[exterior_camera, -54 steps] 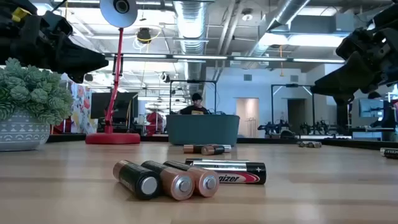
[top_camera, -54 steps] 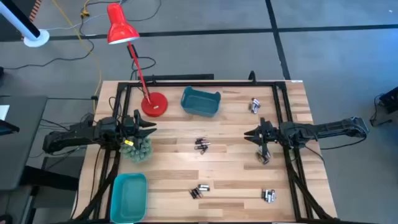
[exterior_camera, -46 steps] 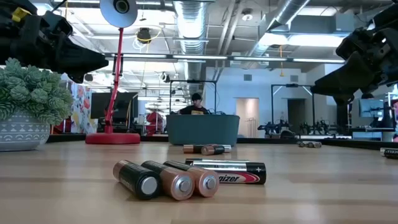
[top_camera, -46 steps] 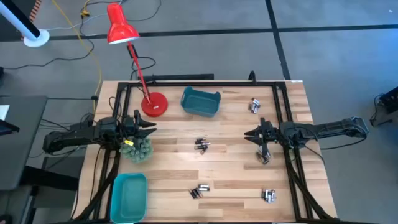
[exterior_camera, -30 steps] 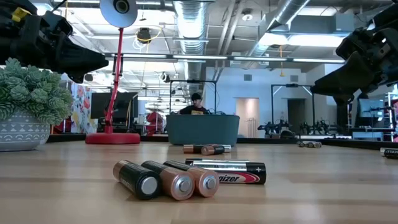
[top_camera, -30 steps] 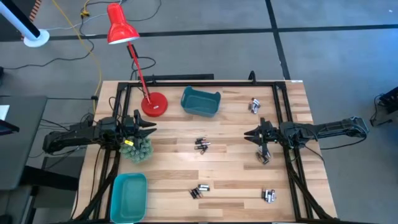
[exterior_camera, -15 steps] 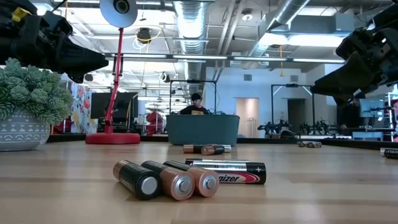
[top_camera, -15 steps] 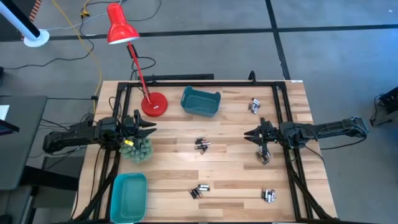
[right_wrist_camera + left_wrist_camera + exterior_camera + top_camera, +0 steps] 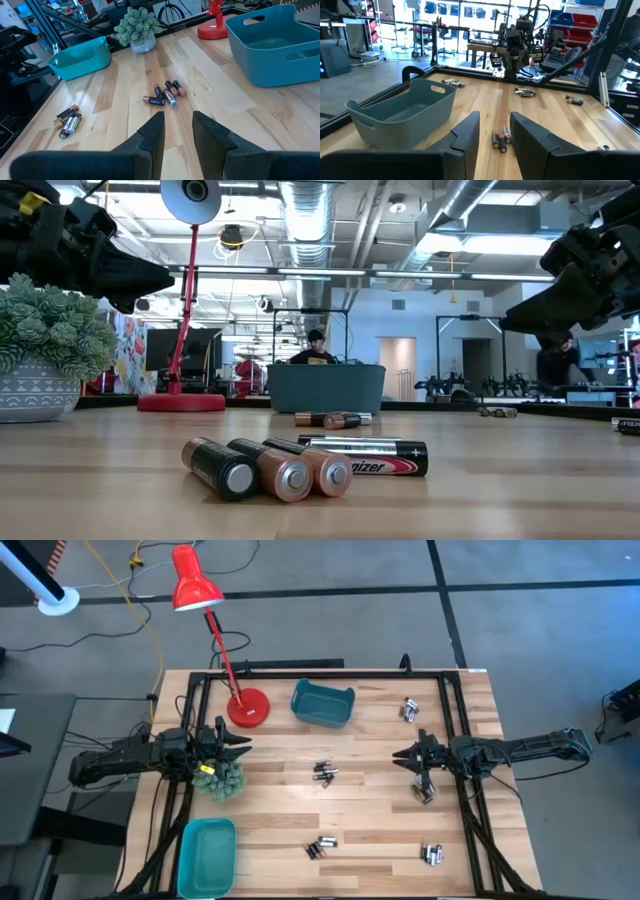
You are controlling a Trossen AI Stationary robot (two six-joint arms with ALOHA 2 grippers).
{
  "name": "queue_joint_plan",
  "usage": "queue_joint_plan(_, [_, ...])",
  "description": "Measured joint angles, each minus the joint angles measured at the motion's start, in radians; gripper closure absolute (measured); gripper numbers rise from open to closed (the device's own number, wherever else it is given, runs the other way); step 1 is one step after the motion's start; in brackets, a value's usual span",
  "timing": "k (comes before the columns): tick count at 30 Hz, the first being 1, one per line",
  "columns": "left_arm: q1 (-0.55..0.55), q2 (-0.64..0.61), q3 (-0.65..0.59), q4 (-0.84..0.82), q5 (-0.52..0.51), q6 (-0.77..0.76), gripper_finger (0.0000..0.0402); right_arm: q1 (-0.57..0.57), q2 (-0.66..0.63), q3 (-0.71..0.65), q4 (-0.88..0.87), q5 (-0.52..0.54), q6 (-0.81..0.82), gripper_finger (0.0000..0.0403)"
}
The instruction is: Sort batteries
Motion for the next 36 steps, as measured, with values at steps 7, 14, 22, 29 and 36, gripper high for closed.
queue_joint_plan(7, [0.000, 0.000, 0.000, 0.000, 0.000, 0.000, 0.0296, 0.000, 0.000, 0.000, 0.000, 0.000, 0.000, 0.0285])
queue_joint_plan(14, [0.000, 0.000, 0.000, 0.000, 0.000, -0.122, 0.0296, 0.000, 0.000, 0.000, 0.000, 0.000, 0.000, 0.0285])
queue_joint_plan(22, [0.000, 0.000, 0.000, 0.004, -0.007, -0.256, 0.0296, 0.000, 0.000, 0.000, 0.000, 0.000, 0.000, 0.0285])
queue_joint_plan(29, [0.000, 0.005, 0.026, 0.011, -0.064, -0.230, 0.0296, 0.000, 0.000, 0.000, 0.000, 0.000, 0.000, 0.0285])
queue_joint_plan(36, [0.000, 0.160, 0.157, 0.003, -0.145, -0.097, 0.0311, 0.000, 0.000, 0.000, 0.000, 0.000, 0.000, 0.0285])
